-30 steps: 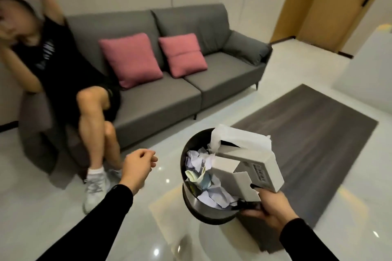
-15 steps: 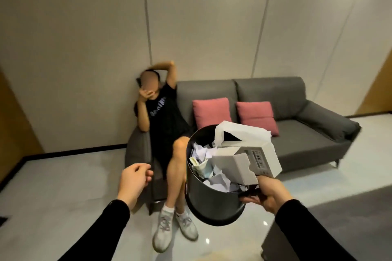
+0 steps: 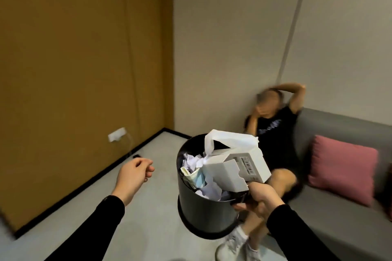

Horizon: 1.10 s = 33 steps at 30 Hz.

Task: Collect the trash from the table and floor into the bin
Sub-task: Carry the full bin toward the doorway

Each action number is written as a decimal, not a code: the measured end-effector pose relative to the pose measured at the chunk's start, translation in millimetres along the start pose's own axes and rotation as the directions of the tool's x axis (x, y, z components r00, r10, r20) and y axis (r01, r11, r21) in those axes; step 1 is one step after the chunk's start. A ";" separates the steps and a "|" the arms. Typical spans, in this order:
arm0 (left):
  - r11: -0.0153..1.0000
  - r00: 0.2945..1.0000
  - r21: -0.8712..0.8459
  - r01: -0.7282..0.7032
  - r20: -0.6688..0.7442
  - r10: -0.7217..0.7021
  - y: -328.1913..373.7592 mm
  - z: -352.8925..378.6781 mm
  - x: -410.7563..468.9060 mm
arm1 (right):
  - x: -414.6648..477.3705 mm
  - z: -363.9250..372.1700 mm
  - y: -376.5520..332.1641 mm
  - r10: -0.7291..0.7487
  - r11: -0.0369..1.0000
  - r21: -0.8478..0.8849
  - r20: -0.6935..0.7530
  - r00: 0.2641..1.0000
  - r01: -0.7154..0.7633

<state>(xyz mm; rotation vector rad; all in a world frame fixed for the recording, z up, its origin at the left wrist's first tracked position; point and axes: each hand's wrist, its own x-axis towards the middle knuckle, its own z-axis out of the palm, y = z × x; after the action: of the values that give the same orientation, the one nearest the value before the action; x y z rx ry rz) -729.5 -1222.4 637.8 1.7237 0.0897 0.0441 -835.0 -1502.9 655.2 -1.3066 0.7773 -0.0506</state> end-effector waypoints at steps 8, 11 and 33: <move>0.995 0.884 0.051 0.085 -0.464 -0.051 -26.0 -190.0 -82.5 | -24.7 158.4 29.7 0.121 0.964 -0.267 0.449 0.885 0.004; 0.993 0.783 0.020 0.119 -0.616 -0.082 -31.7 -257.8 -125.0 | -52.2 226.9 47.1 0.162 0.936 -0.347 0.576 0.802 0.059; 0.962 0.466 -0.075 0.263 -0.863 -0.195 -109.8 -664.3 -171.2 | -254.6 679.8 186.0 0.410 0.816 -0.558 0.741 0.531 0.149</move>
<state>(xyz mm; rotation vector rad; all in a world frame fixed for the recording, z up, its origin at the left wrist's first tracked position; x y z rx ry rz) -957.5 -566.1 635.7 1.5779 1.1068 0.7383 -732.2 -760.6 650.1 -1.5873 -0.0046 0.9862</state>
